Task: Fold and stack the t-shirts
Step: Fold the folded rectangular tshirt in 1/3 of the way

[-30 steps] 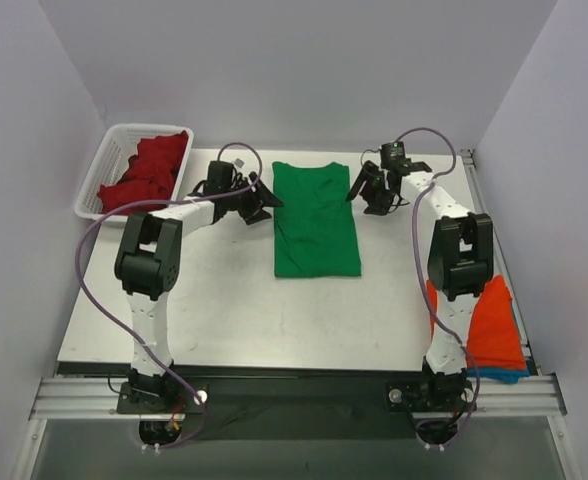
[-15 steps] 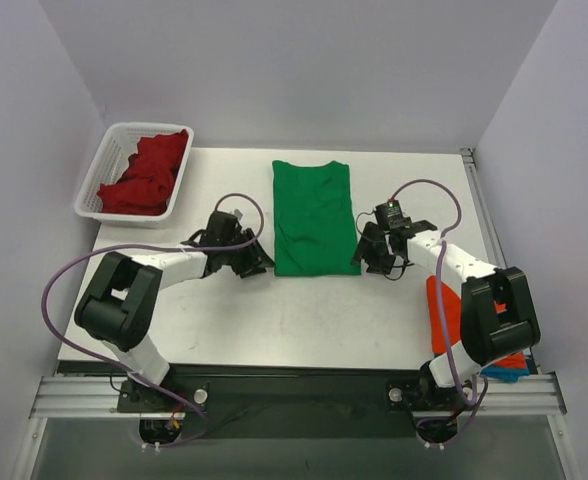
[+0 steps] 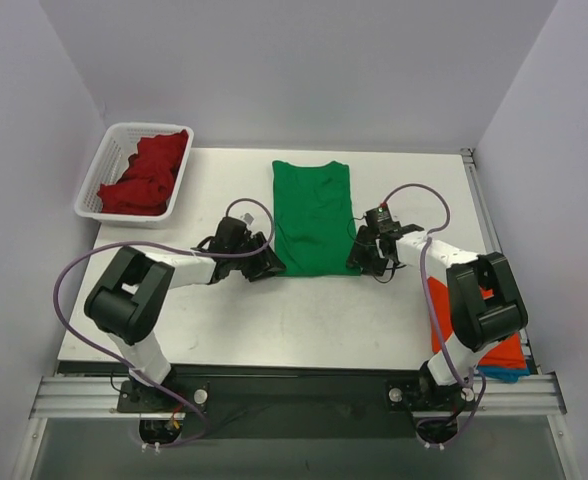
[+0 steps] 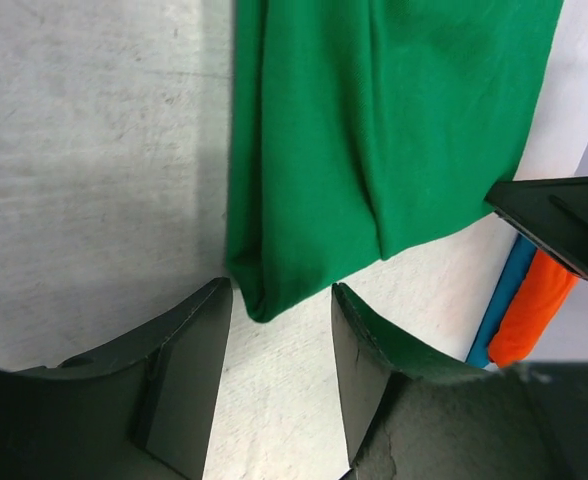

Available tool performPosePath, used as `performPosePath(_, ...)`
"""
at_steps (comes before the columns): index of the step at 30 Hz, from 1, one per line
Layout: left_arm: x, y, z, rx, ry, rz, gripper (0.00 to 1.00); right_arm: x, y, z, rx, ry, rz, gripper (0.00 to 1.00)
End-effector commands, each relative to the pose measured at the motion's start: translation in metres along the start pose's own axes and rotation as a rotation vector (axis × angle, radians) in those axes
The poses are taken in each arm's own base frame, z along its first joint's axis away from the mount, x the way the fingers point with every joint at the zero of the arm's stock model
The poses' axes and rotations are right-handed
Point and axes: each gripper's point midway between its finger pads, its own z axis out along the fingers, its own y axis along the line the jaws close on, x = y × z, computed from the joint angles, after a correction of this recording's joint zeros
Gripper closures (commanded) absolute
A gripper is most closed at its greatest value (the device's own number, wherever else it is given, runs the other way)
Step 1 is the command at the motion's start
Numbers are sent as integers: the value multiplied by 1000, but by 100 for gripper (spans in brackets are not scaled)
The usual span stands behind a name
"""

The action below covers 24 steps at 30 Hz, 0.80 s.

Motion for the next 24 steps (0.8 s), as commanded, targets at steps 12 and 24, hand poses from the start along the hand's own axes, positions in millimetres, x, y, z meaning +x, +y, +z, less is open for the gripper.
performPosePath(12,8,-2,21,-10,12,10,91,3,0,14,3,5,47,75)
performPosePath(24,28,28,-26,-152,44,32,100,19,-48,-19,114,-2,0,100)
